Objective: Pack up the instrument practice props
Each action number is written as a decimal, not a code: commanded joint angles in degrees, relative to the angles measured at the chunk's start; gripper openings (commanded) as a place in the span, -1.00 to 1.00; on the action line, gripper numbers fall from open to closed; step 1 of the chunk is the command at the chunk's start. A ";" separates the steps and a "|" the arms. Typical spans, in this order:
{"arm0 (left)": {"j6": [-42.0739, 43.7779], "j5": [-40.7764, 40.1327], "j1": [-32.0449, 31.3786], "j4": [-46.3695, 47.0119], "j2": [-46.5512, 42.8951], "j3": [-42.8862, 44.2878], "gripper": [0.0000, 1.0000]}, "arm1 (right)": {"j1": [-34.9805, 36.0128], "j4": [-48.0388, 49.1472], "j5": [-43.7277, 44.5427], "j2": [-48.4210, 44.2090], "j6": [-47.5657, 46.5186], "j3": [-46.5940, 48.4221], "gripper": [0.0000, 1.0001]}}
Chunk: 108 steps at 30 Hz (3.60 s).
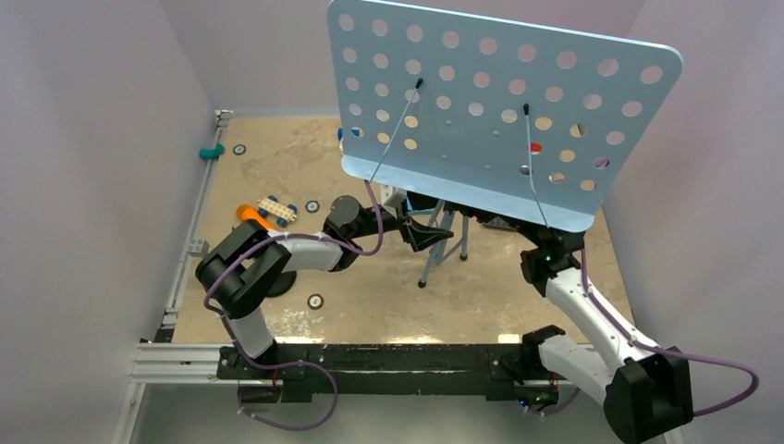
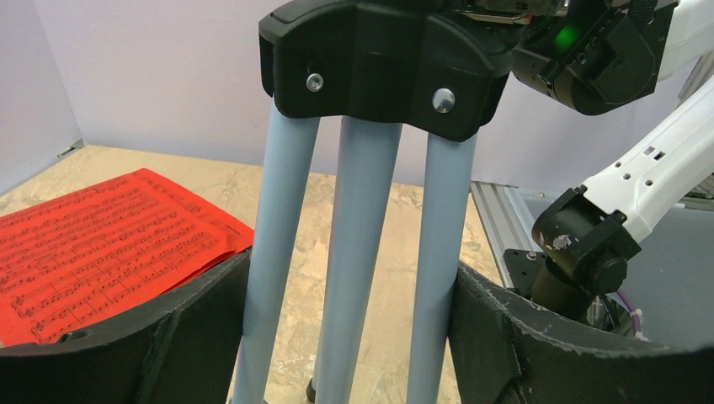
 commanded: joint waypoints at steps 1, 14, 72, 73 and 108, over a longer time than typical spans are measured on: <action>1.90 -0.43 0.03 -4.60 3.65 2.20 -0.24 | 1.27 -23.02 -8.69 2.62 4.73 -4.51 -1.00; 0.44 -0.64 0.15 -4.44 3.46 1.42 0.62 | 1.27 -25.63 -9.31 1.58 2.61 -3.49 -1.00; 0.03 -3.52 0.29 -21.78 -25.38 -8.15 -1.00 | 7.45 -8.65 -11.87 6.45 20.83 7.43 -1.00; 0.03 -3.57 0.29 -23.01 -26.74 -8.18 -1.00 | 7.56 -7.31 -11.88 6.73 22.19 7.84 -1.00; -9.98 -25.17 0.11 -15.73 -29.97 -23.67 -1.00 | 8.20 2.61 -8.83 28.03 37.64 14.31 -1.00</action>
